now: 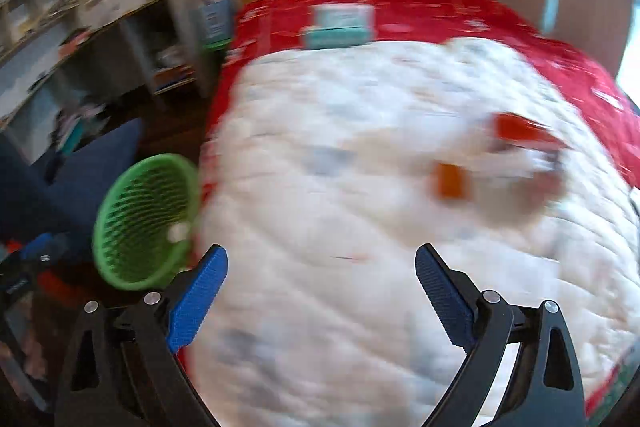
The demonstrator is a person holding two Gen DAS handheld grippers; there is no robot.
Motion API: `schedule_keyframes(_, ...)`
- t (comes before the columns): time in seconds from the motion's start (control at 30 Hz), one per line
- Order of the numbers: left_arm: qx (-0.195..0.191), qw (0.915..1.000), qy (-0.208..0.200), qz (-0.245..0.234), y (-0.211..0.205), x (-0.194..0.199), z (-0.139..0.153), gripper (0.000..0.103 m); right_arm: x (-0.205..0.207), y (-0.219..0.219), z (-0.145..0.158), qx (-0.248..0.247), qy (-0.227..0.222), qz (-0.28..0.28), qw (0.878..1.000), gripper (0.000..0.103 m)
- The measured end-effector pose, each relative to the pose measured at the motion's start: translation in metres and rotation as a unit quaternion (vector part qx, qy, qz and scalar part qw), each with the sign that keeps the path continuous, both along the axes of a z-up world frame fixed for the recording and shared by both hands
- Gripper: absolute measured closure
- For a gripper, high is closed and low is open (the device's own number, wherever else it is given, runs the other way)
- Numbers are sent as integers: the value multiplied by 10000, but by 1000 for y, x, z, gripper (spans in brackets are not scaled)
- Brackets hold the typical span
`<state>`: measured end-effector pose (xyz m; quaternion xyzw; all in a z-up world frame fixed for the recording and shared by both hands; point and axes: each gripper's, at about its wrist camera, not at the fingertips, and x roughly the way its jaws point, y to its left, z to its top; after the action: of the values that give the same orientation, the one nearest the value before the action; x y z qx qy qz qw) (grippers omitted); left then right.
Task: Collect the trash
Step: 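Return the right tool to the bed and grasp the clear plastic lid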
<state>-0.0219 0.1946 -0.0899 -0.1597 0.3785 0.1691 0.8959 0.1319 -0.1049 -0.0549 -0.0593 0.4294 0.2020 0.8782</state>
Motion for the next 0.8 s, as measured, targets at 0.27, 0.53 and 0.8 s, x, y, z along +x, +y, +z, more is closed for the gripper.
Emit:
schedule_keyframes(0.27,-28,9989,7,-464,-35,28,5,21,30,-103,-26,-298,196,-1241,9916,10)
schedule_keyframes(0.53,41,9957,-12,-929,-71,61,14,21,46,-119,-50,-228,478,-1437,9882,10)
schedule_keyframes(0.8,116,9911,-45,-1325,-101,96,20,21,57,-116,-61,-225,608,-1486,9868,11)
